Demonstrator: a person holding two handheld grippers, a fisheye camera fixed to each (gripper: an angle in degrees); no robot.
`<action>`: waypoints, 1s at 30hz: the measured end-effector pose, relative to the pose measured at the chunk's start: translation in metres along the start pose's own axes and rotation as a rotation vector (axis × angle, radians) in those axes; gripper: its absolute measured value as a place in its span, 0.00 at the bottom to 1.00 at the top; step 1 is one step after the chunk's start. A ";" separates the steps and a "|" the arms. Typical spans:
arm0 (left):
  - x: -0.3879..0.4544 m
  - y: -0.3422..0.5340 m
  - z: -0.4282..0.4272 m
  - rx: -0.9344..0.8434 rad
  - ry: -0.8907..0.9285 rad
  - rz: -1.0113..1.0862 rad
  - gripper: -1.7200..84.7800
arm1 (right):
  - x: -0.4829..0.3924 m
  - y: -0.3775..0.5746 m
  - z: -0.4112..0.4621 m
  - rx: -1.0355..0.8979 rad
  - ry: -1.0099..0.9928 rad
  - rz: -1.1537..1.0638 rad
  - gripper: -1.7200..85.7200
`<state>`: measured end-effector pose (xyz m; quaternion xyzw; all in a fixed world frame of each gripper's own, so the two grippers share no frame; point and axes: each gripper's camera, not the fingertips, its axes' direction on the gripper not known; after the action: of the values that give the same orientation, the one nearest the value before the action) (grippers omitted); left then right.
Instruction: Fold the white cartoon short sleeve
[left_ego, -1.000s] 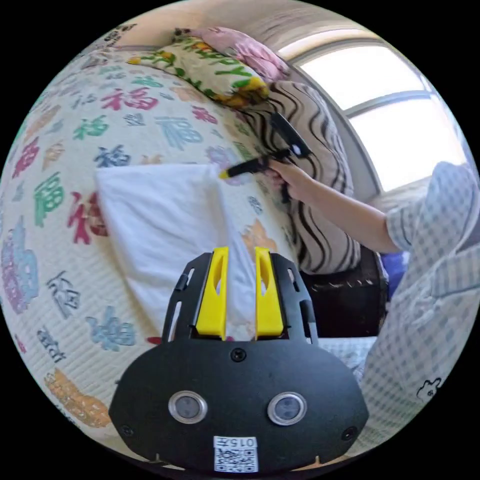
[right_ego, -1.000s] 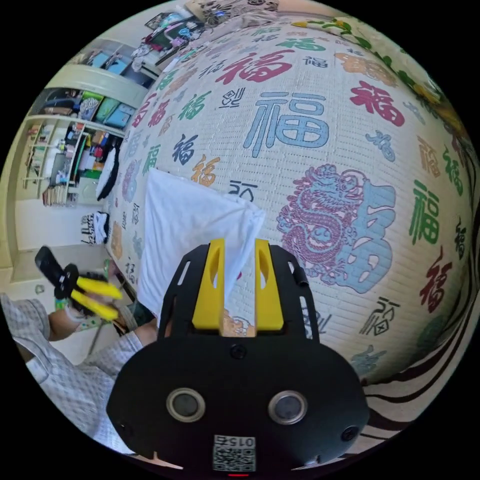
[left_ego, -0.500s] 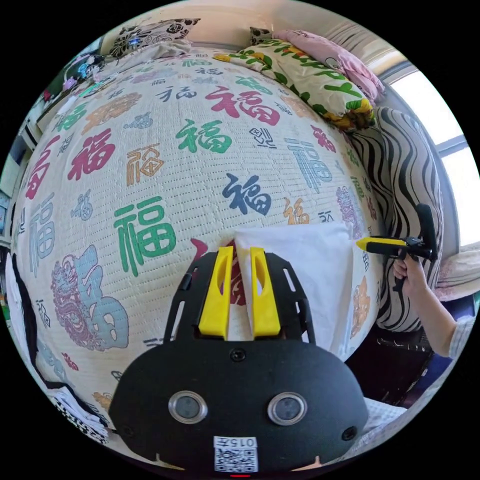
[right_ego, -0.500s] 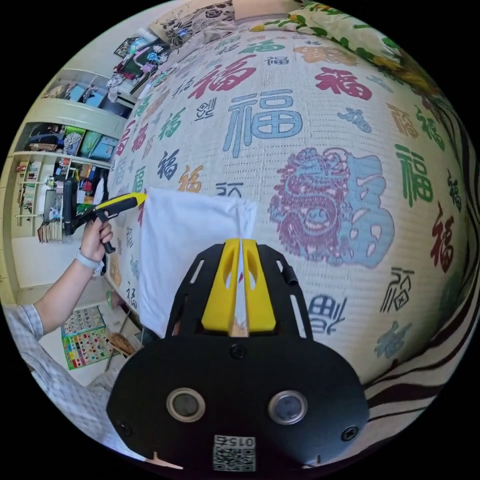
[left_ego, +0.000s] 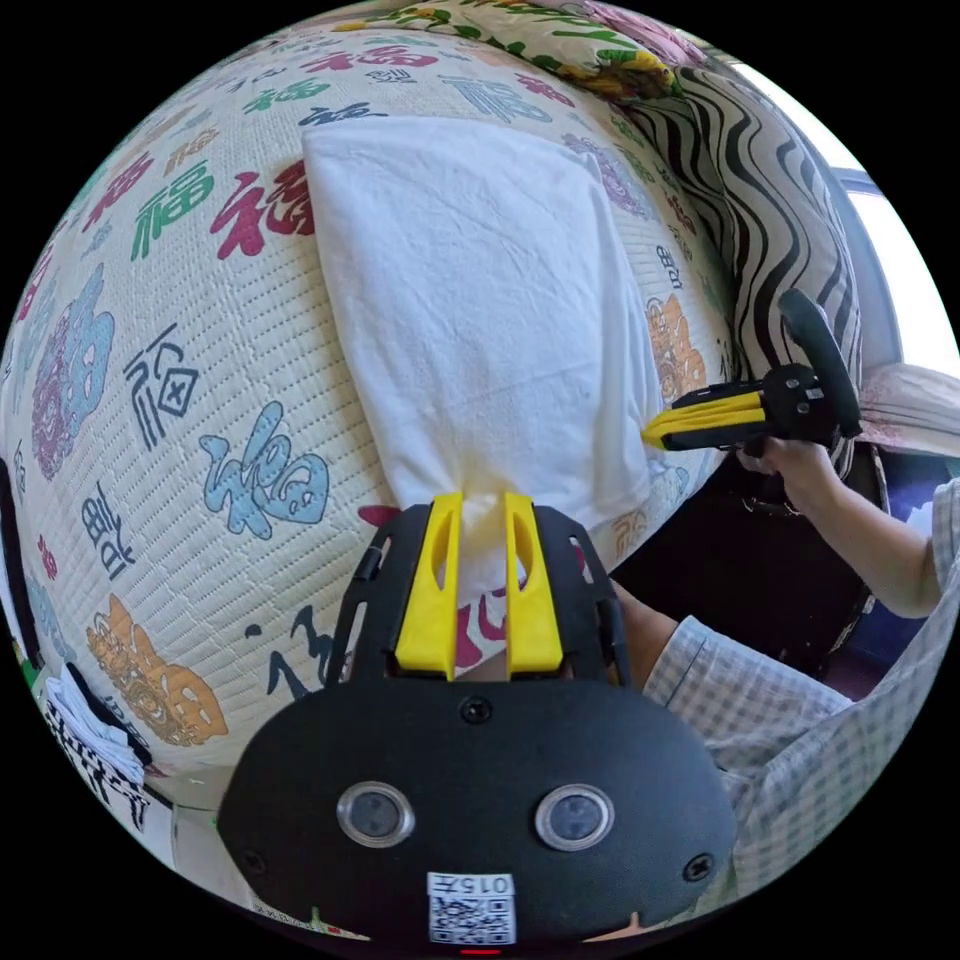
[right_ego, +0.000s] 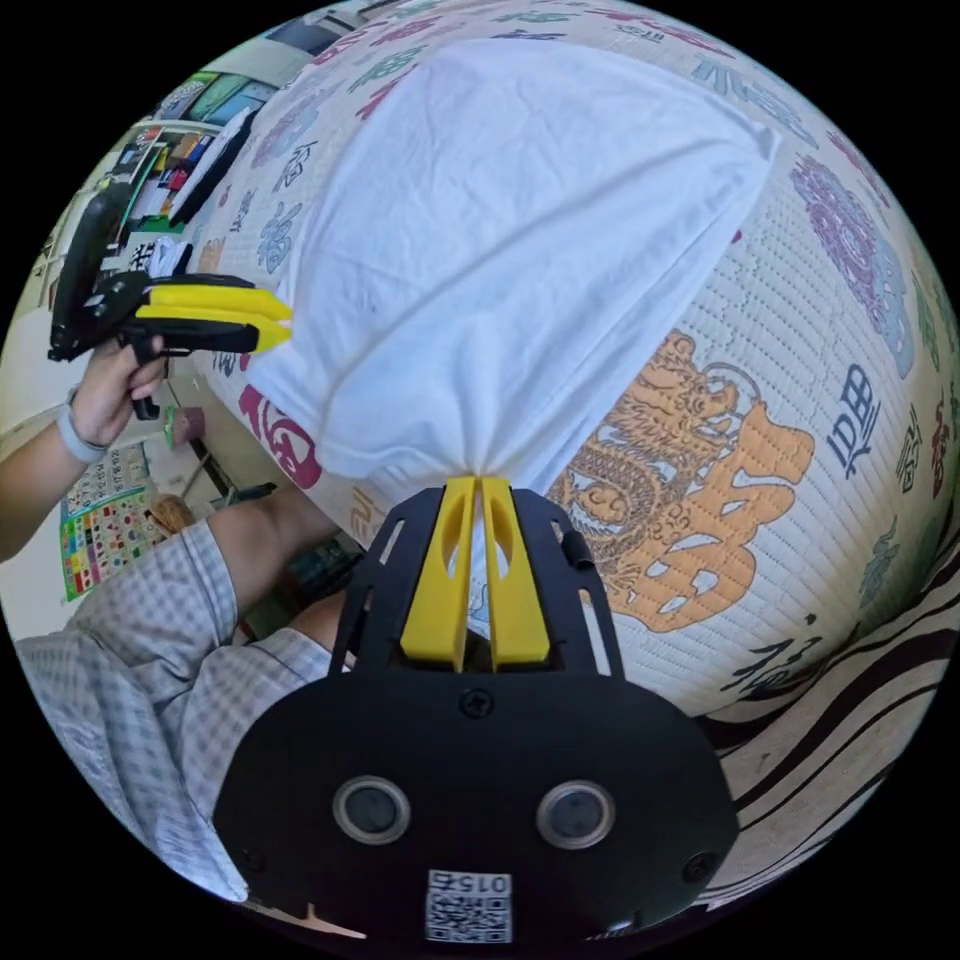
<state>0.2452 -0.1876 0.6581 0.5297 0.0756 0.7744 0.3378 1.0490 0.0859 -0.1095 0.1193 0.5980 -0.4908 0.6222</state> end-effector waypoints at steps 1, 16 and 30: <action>-0.001 0.000 0.003 -0.006 -0.004 0.002 0.10 | 0.004 0.005 -0.008 0.006 -0.015 0.011 0.02; -0.019 0.052 -0.007 -0.010 -0.041 0.031 0.10 | 0.021 0.060 -0.050 -0.001 -0.069 0.041 0.09; -0.045 0.102 0.005 -0.063 -0.005 0.142 0.09 | 0.013 0.070 -0.052 0.015 -0.048 -0.009 0.06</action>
<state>0.2135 -0.2938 0.6743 0.5248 0.0125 0.7970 0.2986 1.0663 0.1523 -0.1647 0.1096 0.5798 -0.5007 0.6333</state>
